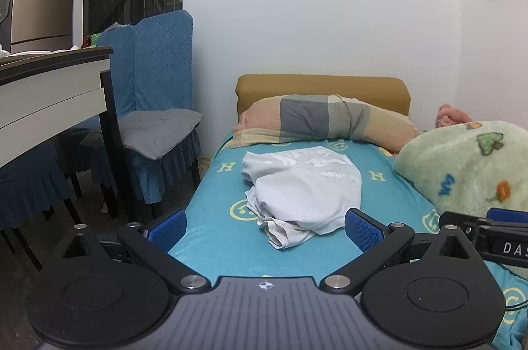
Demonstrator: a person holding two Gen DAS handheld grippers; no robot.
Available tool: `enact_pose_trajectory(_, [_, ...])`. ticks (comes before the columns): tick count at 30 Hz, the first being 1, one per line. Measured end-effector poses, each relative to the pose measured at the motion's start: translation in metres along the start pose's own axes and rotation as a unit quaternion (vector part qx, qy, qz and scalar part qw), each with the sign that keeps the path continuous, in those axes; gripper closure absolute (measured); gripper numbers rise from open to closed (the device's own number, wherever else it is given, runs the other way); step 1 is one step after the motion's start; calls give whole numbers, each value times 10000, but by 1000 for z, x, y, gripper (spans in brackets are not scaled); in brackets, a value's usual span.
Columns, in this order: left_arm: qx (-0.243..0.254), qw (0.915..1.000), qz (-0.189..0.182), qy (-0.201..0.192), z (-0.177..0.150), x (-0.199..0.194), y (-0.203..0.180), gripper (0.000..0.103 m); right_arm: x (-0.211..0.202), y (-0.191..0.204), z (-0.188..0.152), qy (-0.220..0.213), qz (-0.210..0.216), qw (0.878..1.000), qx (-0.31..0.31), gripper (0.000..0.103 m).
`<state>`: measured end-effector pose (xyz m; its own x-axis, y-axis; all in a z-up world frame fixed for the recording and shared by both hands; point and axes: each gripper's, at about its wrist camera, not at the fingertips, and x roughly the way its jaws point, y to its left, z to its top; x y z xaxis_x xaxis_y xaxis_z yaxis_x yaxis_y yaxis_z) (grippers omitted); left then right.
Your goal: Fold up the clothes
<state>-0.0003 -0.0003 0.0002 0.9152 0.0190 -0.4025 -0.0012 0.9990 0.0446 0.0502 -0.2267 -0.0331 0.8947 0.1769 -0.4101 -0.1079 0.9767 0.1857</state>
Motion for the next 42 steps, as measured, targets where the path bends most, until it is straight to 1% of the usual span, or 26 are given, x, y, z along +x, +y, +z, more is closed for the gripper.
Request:
enact_pose_trajectory(4, [15,10000,-15,-72,-2,-3,0,0,0,2,1,23,51,10000,45,16])
enact_pose_trajectory(7, [57,10000,-2,-23,-6,-1,-2,0,-2,0,2,16,100,9999,97,16])
enact_pose_trajectory(9, [85,10000,8,14,-9,1,-4,0,-3,2,1,32,46,9999,86,16])
enact_pose_trajectory(12, [26,10000,-35,63,0,0,-3,0,0,-1,0,27,59,9999,145,16])
enact_pose_trajectory(20, [55,9999,11,120,-3,3,-7,0,3,-5,-1,46,24,9998,211,16])
enact_pose_trajectory(23, [59,9999,24,118,-5,5,-9,0,2,-6,0,13,47,9998,214,16])
enact_pose_trajectory(27, [-21,9999,38,139,-6,7,-10,0,-2,-2,1,-131,2,9999,43,16])
enact_pose_trajectory(30, [-187,9998,-14,54,-6,6,-6,0,-4,-3,2,-187,62,9998,76,16])
enact_pose_trajectory(34, [-197,9997,77,-82,-5,3,-5,0,-3,-5,3,-184,55,9998,114,16])
enact_pose_trajectory(37, [-174,9998,104,-88,-5,4,-7,0,-1,-6,1,-144,79,9998,138,16])
enact_pose_trajectory(39, [-213,9997,19,-130,-6,3,-7,0,0,-7,0,-136,100,9997,169,16])
enact_pose_trajectory(42, [-265,9996,-8,-120,-9,4,-9,0,5,-9,0,-124,152,9996,196,16])
